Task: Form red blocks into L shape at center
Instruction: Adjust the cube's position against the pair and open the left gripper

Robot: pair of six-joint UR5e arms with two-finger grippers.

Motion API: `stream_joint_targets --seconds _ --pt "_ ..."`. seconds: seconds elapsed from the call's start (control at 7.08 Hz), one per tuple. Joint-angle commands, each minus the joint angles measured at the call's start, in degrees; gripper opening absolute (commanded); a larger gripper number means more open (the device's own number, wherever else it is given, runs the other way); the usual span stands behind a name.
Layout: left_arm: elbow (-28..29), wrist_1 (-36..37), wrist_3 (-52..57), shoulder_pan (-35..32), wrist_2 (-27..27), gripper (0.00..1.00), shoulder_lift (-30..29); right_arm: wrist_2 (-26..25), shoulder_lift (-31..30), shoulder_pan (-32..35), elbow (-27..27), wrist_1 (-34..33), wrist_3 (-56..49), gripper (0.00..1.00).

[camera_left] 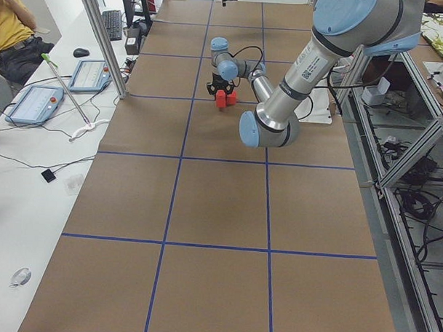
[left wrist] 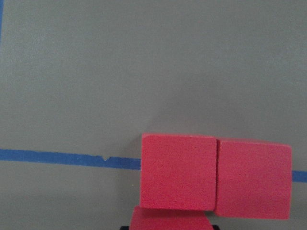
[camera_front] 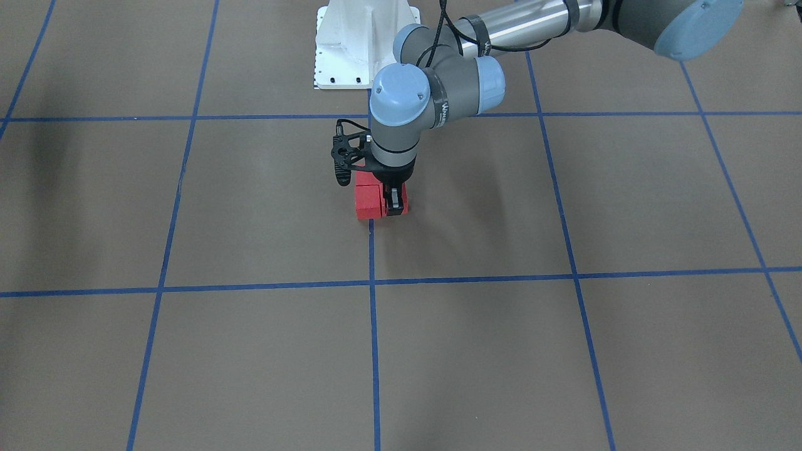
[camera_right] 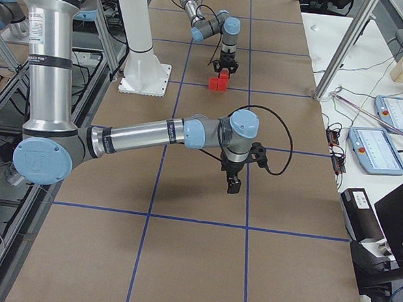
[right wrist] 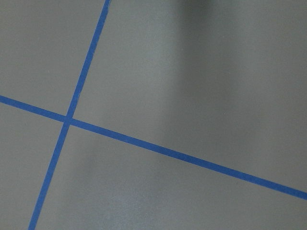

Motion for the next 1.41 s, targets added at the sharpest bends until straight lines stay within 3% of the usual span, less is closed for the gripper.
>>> stream_joint_targets --seconds 0.0,0.42,0.56,0.99,1.27 --pt "0.59 -0.57 -0.17 0.04 0.0 0.48 -0.16 0.0 0.09 0.0 -0.02 0.0 0.05 0.99" --pt "0.67 -0.49 -0.09 0.04 -0.09 0.55 -0.07 0.0 0.0 0.0 -0.02 0.0 0.05 0.99" --pt "0.67 -0.57 0.0 0.04 0.0 0.63 -0.07 0.0 0.09 0.0 -0.02 0.0 -0.04 0.99" --pt "0.59 -0.75 -0.17 0.13 0.0 0.99 0.02 0.0 0.17 0.0 -0.02 0.0 0.05 0.99" --pt "0.24 -0.49 0.35 0.05 0.0 1.0 0.11 0.0 0.17 0.0 -0.02 0.0 0.05 0.99"
